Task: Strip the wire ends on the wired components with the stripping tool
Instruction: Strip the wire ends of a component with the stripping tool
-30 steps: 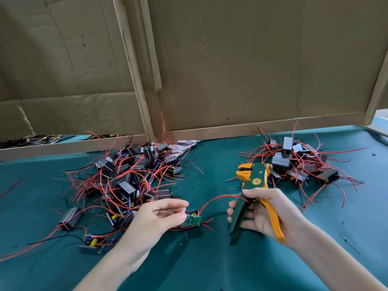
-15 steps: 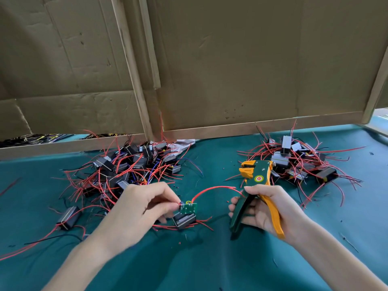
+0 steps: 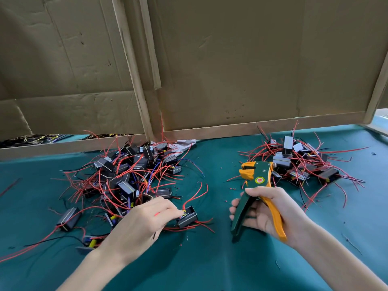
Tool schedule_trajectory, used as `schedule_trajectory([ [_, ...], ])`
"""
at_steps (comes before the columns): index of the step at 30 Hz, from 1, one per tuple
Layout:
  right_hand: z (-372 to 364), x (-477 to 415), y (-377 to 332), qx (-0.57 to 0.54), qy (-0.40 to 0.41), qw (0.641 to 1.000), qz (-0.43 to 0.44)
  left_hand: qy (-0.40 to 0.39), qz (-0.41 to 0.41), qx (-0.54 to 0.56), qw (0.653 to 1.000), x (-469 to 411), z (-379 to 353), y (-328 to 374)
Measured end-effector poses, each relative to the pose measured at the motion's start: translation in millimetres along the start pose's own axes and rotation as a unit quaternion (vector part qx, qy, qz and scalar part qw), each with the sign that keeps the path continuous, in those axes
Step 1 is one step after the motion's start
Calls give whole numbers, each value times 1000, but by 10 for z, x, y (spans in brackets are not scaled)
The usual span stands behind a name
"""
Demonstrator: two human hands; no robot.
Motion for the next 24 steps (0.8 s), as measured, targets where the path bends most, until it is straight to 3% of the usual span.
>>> schedule_trajectory([
  [10,-21,12,9,3,-5,1000,-1,0,-2,95,996,-98,-22,-69],
  [16,-109,41,69,16,-37,999,-20,-4,107,163,981,-131,-76,-231],
  [19,-149,47,118,28,-55,998,-30,-125,160,167,965,-49,-207,-297],
  [22,-155,42,111,32,-59,997,-32,-317,160,125,926,143,-179,-316],
  [24,-155,41,99,34,-58,997,-30,-375,168,174,895,224,65,-308],
])
Point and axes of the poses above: each hand's wrist, its own x-axis away from the middle knuckle, its own z-axis out of the back of the hand, y = z × x, the point moved 10 cm from there along -x, towards the middle knuckle, and after that the axes turned 5 degrees about z, right-handed, at the moved point
